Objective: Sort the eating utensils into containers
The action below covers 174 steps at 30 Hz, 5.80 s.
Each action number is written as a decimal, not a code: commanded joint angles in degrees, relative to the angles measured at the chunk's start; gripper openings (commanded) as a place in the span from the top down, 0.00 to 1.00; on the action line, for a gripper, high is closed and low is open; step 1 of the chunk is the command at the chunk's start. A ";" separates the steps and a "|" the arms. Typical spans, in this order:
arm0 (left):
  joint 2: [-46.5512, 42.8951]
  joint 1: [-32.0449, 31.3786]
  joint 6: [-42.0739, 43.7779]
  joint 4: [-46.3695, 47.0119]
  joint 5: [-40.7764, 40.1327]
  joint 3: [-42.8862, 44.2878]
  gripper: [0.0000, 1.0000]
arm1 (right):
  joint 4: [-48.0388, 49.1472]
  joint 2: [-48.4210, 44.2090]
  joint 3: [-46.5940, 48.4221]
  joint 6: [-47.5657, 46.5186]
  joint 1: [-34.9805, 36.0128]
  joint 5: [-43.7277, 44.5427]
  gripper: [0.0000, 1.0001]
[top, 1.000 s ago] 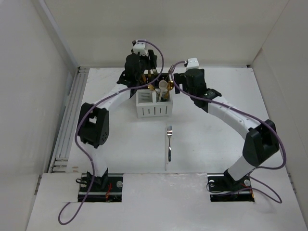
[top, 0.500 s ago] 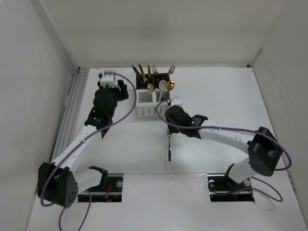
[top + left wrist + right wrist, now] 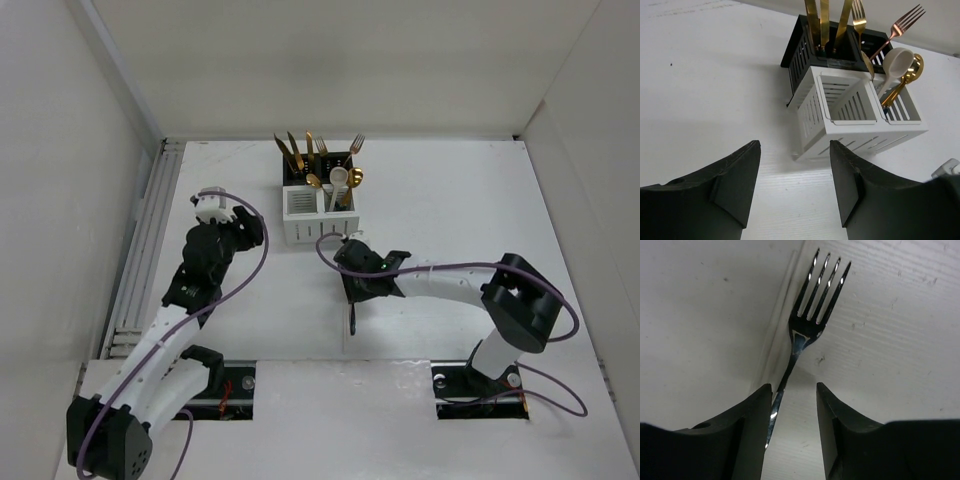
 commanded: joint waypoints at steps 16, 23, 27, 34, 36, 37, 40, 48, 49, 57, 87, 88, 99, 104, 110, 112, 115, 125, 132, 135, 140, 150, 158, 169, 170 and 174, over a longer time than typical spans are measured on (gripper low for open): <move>-1.66 1.32 -3.53 -0.05 1.02 -2.05 0.44 | -8.88 5.43 0.21 9.03 0.80 4.11 0.67; -1.66 1.85 -3.53 0.48 1.02 -2.05 0.44 | -10.99 5.08 0.21 12.01 0.80 7.35 1.00; -1.66 2.37 -3.53 0.48 1.02 -2.05 0.44 | -17.75 -3.24 1.44 18.86 0.80 15.78 1.00; 0.80 2.38 -3.53 -0.05 1.02 -0.47 0.44 | -26.11 -18.20 12.59 20.82 0.80 35.72 1.00; 1.51 2.38 -3.53 -0.05 1.02 0.59 0.44 | -22.27 -18.74 18.46 15.57 0.80 43.37 1.00; 2.29 2.38 -3.53 -0.05 1.02 1.55 0.44 | -17.81 -19.27 19.97 3.44 0.80 44.78 1.00; 3.70 2.90 -2.83 0.48 0.50 2.17 0.44 | 9.68 -18.75 22.71 -17.28 -3.31 39.99 1.00; 8.36 3.43 0.24 -0.76 -2.41 7.87 0.43 | 32.75 3.62 41.60 -34.88 -17.47 13.44 1.00; 10.45 4.04 0.24 -1.45 -2.41 8.58 0.43 | 37.12 5.41 42.74 -35.43 -18.09 8.98 1.00; 21.80 6.51 2.35 -0.23 -3.46 16.14 0.42 | 56.77 18.34 44.42 -34.92 -21.26 -6.17 1.00; 23.06 8.26 2.35 2.58 -0.04 16.34 0.42 | 55.02 5.20 33.61 -37.77 -20.65 -0.49 0.20; 22.35 8.26 2.35 2.58 0.66 15.71 0.42 | 49.79 3.68 33.61 -39.38 -17.95 4.32 0.20; 9.60 8.26 -1.16 5.21 3.92 3.41 0.45 | 7.13 -14.96 12.48 -16.04 -6.07 2.42 0.47; 4.33 8.26 -3.88 4.97 6.12 -0.99 0.46 | 2.02 -14.71 3.30 -4.08 0.00 3.93 0.55; 0.10 8.26 -5.82 0.65 7.52 -2.92 0.48 | 0.34 -9.17 0.48 -0.73 1.95 0.60 0.58; -1.65 8.26 -5.82 -0.75 7.52 -2.92 0.48 | 1.65 -6.97 -0.14 -0.72 2.47 -0.02 0.58; -2.97 8.26 -6.35 -1.28 7.52 -3.54 0.48 | 2.45 -4.25 -0.14 -0.72 2.99 -0.64 0.61; -3.50 8.26 -6.35 -1.81 7.52 -3.54 0.48 | 4.12 -0.38 -1.37 -0.20 3.52 -1.78 0.64; -3.50 8.26 -6.35 -1.81 7.00 -4.07 0.48 | 3.59 2.26 0.38 -0.19 4.05 -1.26 0.64; -4.03 8.26 -6.35 -1.81 7.00 -4.07 0.48 | 1.67 2.87 1.00 0.33 4.67 -0.12 0.64; -4.03 8.26 -6.35 -1.81 6.47 -4.59 0.48 | -2.63 5.60 3.11 1.56 4.67 2.34 0.64; -5.60 8.26 -6.35 -1.81 5.33 -5.12 0.47 | -7.48 9.56 3.29 6.66 4.67 3.93 0.91; -6.14 8.26 -6.35 -1.81 5.33 -5.12 0.46 | -10.73 2.28 -0.04 12.72 4.67 10.94 1.00; -5.61 8.26 -6.35 -1.81 5.33 -5.12 0.46 | -0.55 -18.64 7.31 -8.87 6.78 17.82 1.00; -5.61 8.26 -6.35 -1.81 5.33 -4.60 0.46 | 1.90 -20.57 8.29 -14.38 6.78 17.82 1.00; -5.08 8.26 -5.82 -2.95 4.18 -3.98 0.46 | 19.90 -19.90 12.95 -30.36 6.78 17.82 1.00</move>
